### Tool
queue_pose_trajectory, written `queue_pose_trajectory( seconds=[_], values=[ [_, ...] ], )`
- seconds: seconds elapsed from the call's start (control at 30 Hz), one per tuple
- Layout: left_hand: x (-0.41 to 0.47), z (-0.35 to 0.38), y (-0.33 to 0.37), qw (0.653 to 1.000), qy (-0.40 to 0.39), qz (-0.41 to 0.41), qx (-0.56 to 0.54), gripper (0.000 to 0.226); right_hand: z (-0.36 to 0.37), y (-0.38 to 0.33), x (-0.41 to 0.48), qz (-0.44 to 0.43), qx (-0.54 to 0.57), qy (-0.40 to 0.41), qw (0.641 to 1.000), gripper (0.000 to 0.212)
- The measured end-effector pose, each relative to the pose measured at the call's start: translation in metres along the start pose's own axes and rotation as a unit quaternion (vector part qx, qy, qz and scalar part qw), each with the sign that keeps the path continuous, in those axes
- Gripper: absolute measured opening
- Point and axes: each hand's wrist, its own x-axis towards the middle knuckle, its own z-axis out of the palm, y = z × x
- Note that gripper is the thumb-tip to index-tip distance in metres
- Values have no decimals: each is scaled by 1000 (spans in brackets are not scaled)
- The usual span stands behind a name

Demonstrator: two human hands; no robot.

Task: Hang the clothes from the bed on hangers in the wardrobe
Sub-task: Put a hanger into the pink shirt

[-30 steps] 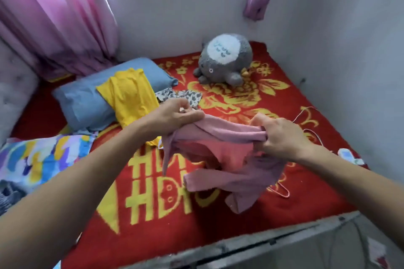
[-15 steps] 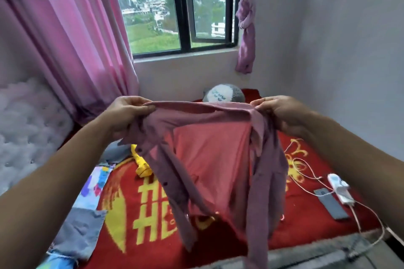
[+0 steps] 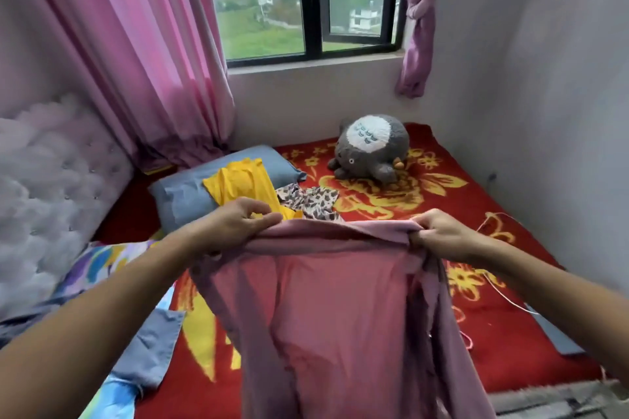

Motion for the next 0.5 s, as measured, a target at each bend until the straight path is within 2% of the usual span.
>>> queue_pose_trajectory(
  seconds=[0.07,0.17,0.23,0.27,0.3,0.33,0.37,0.4,0.43,0.47,0.5],
  values=[
    [10,11,-31,997,-56,-22,50,39,24,9,17,89,180,-12,980,18],
    [29,26,-88,993,-95,-68,19,55,54,17,40,200,374,-5,905,11],
    [43,37,-115,987,-115,-103,-34,50,71,17,52,212,446,-94,865,28],
    [50,42,-127,984,-126,-116,-45,49,81,18,57,204,453,-146,855,30],
    [59,47,-139,982,-136,-124,-48,50,89,22,64,187,408,-181,875,31],
    [67,53,-151,979,-149,-128,-45,52,96,31,73,167,309,-197,915,42],
    [75,58,-162,976,-172,-128,-23,60,103,41,80,156,191,-193,950,53],
    [82,63,-171,974,-196,-110,32,73,109,51,86,163,109,-164,967,56],
    [88,70,-180,967,-217,-72,111,85,112,62,92,181,76,-125,973,53],
    [94,80,-188,953,-229,-30,196,89,115,74,98,204,89,-100,970,47],
    [98,89,-193,936,-228,12,268,83,117,83,103,230,117,-84,963,36]
  ],
)
